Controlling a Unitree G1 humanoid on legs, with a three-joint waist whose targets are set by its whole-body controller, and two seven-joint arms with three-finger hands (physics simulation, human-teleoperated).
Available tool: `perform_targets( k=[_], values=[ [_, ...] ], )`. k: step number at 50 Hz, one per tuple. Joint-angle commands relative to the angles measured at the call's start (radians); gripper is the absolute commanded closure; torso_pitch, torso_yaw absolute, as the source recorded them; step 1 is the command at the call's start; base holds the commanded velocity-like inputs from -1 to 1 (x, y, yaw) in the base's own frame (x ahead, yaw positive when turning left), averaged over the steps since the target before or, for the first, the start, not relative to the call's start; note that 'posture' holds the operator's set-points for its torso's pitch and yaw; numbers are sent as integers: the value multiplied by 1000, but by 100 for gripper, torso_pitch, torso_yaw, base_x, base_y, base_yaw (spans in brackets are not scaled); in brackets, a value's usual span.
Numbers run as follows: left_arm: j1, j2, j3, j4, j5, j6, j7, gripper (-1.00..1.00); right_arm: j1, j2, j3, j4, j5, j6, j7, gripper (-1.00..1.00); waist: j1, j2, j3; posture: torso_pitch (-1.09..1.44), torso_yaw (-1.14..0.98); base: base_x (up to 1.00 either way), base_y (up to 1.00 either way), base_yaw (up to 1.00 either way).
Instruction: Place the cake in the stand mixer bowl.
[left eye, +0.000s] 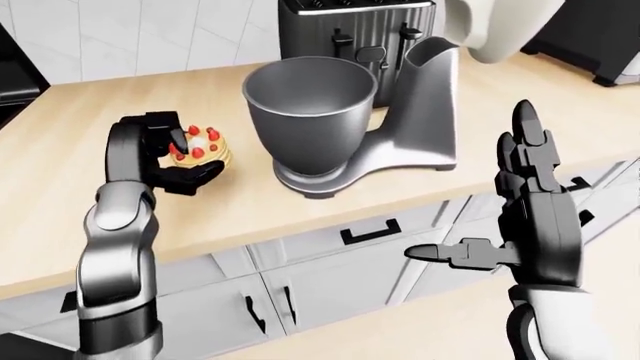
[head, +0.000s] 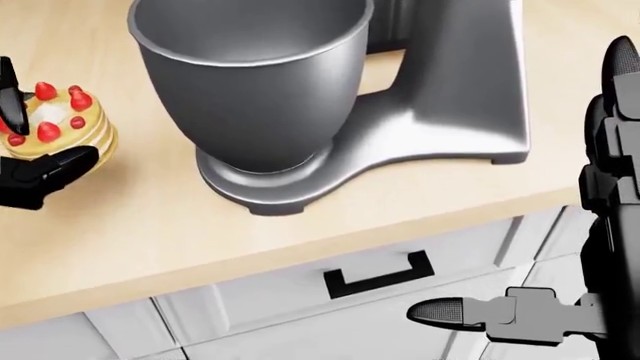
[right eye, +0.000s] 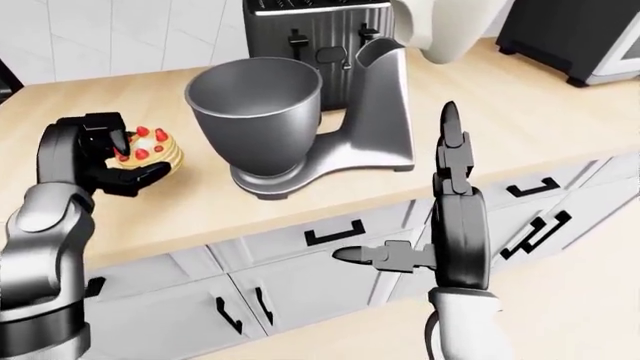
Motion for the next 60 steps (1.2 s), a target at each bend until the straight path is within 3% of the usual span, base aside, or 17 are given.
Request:
perform_targets(
  k=[1, 23, 44, 60],
  values=[
    [-40, 24, 23, -45, -8, -43, 12, 100, -14, -2, 0, -31, -2, -28, -6, -100, 1, 4, -21, 0, 0, 0, 0, 0],
    [-111, 82, 57, -98, -49, -28, 77, 100, -15, -1, 5, -34, -8, -26, -5, -100, 5, -1, -20, 0, 0, 0, 0, 0],
    [-293, 170, 24, 40, -64, -42, 80, 100, -12, 7, -5, -38, -7, -32, 3, -100, 6, 0, -18, 0, 0, 0, 0, 0],
    [-411, 167, -14, 82, -47, -22, 74, 100, 1, 38, -37, -38, -12, -63, 35, -100, 2, 0, -14, 0, 0, 0, 0, 0]
  ],
)
